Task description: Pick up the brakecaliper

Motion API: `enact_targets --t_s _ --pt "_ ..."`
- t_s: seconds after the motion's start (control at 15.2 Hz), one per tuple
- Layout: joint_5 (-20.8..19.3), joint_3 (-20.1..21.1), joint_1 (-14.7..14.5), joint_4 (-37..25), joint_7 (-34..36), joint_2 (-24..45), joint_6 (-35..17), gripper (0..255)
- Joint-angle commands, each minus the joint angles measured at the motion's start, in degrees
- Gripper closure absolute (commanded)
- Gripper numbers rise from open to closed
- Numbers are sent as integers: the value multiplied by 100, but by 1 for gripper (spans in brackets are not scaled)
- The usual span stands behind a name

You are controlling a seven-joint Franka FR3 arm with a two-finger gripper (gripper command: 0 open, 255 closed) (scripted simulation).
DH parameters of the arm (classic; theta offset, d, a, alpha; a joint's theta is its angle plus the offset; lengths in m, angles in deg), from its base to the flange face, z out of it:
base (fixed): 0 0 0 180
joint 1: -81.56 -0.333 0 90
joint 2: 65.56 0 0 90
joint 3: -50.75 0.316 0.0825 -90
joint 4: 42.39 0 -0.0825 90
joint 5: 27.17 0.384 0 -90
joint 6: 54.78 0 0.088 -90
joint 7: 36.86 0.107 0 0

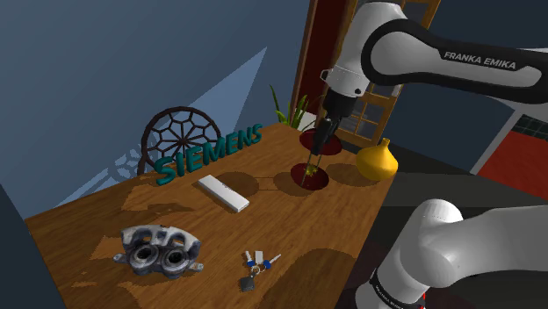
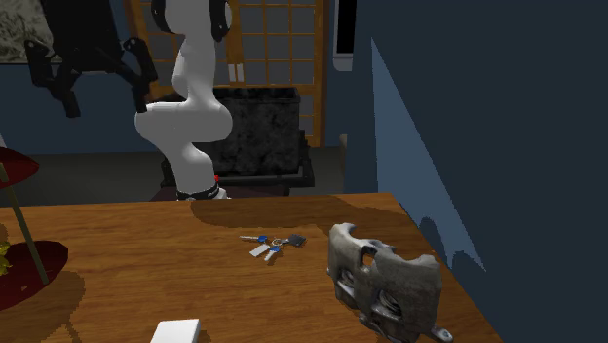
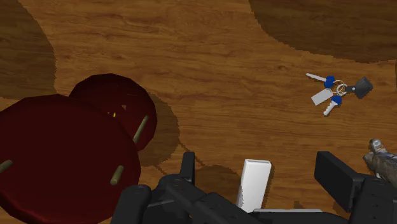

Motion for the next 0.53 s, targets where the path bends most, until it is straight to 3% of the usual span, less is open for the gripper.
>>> enact_targets --t_s 0.0,0.46 --pt "0 0 0 0 0 0 0 0" --pt "427 753 -310 -151 617 808 -675 0"
